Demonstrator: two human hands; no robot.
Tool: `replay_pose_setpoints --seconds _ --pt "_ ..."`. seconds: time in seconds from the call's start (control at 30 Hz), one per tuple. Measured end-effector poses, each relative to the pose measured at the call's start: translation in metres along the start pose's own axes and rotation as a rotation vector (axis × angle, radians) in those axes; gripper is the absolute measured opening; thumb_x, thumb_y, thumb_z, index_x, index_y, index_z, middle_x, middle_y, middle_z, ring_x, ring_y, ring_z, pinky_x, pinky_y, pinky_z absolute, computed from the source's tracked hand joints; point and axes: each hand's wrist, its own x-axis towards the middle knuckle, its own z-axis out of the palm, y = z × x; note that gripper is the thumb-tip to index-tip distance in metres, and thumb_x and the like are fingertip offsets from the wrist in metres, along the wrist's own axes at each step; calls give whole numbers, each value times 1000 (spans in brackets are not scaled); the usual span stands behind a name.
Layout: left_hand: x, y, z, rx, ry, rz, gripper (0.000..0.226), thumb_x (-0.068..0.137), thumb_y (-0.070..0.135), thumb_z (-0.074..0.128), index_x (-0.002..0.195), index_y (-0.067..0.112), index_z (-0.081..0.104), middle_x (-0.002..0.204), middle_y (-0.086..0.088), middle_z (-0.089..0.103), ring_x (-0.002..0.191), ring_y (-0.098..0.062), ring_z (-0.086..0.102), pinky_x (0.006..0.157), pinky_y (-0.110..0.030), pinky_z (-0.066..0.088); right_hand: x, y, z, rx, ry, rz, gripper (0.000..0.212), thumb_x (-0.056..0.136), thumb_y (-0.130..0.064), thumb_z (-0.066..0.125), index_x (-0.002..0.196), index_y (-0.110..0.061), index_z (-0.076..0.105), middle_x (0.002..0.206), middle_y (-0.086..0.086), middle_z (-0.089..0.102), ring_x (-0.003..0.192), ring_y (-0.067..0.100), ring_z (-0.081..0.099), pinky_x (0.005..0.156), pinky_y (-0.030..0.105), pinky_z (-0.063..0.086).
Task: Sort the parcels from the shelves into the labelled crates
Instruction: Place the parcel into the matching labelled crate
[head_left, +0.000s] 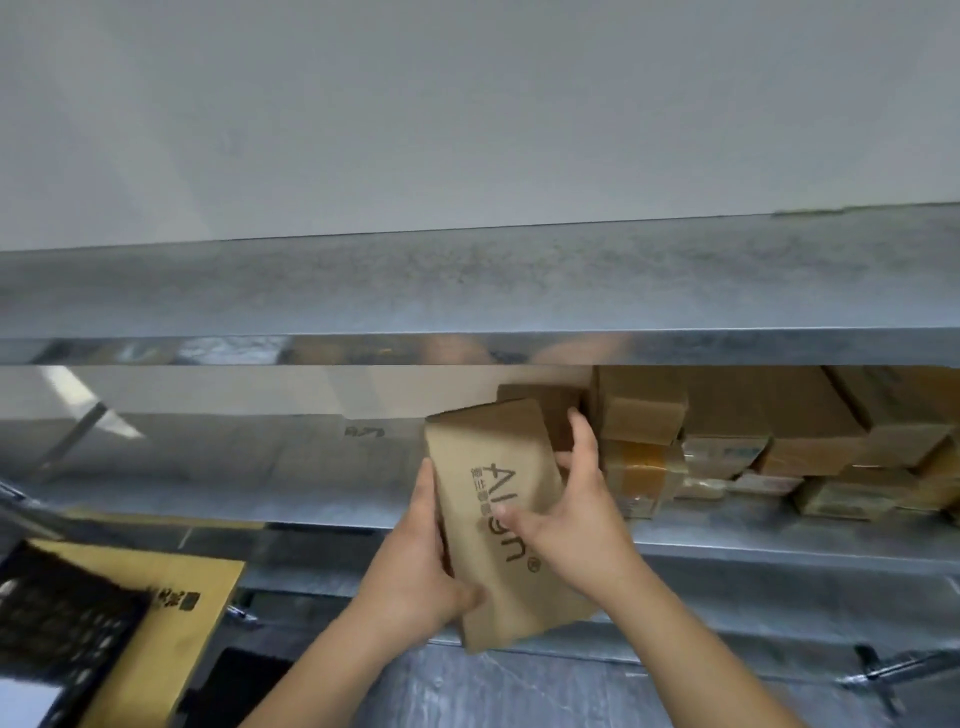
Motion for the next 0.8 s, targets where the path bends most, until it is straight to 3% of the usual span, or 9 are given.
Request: replay_pose_setpoints --seconds 0.07,0.13,0.23,0.3,0.37,0.5,0.6,0.67,0.8 --pt "-10 -1 8 -74 -22 -17 127 69 -1 85 148 48 -2 68 23 62 66 13 61 57 -7 44 2 -7 10 -14 43 32 127 69 -50 87 151 -54 -10 145 -2 44 122 18 58 100 43 52" --pt "-14 -6 12 -185 3 -18 102 75 -6 80 146 39 23 67 22 64 64 13 61 58 -7 43 4 -12 16 -111 54 47 124 72 -54 84 156 -43 -5 146 -1 40 119 21 59 94 42 55" --pt "-16 -23 6 -308 141 -29 73 76 3 79 125 47 47 102 16 58 78 2 62 65 -9 47 -2 -19 24 -229 50 15 121 70 -70 76 159 -38 -1 147 -1 39 124 24 56 95 44 54" --pt "-21 -39 -2 -356 194 -65 65 76 17 82 119 53 48 118 14 43 88 -7 62 73 -17 53 -10 -26 34 -279 38 -21 116 70 -72 72 161 -33 10 143 2 45 128 28 49 104 41 46" --pt "-33 -53 -11 -432 217 -68 56 78 24 82 117 44 48 121 14 53 85 -4 66 70 -21 54 -24 -38 47 -287 31 -66 102 72 -65 74 157 -34 27 132 4 50 127 28 43 108 37 39" --pt "-68 -76 -34 -492 311 -46 55 85 18 78 115 35 36 116 12 60 70 9 61 62 -15 46 -54 -65 77 -110 57 -166 55 72 -56 80 115 -44 48 111 -12 41 107 13 51 94 32 44" --pt "-103 -96 -70 -547 425 -19 75 84 43 76 135 58 22 131 13 52 104 2 61 87 -27 53 -79 -89 108 -56 22 -247 36 84 -56 69 89 -31 44 100 -6 46 95 -5 44 79 19 35" --pt "-126 -109 -96 -520 486 5 80 78 69 64 141 70 15 151 18 40 136 -6 45 109 -45 44 -95 -105 130 -31 15 -288 37 90 -53 64 79 -26 41 90 0 50 87 -3 45 68 12 31" --pt "-177 -136 -139 -459 598 36 68 94 66 49 148 65 9 157 24 30 144 -4 33 118 -43 33 -129 -138 169 53 -46 -282 35 88 -44 73 85 -30 41 89 -5 53 78 5 50 64 23 37"
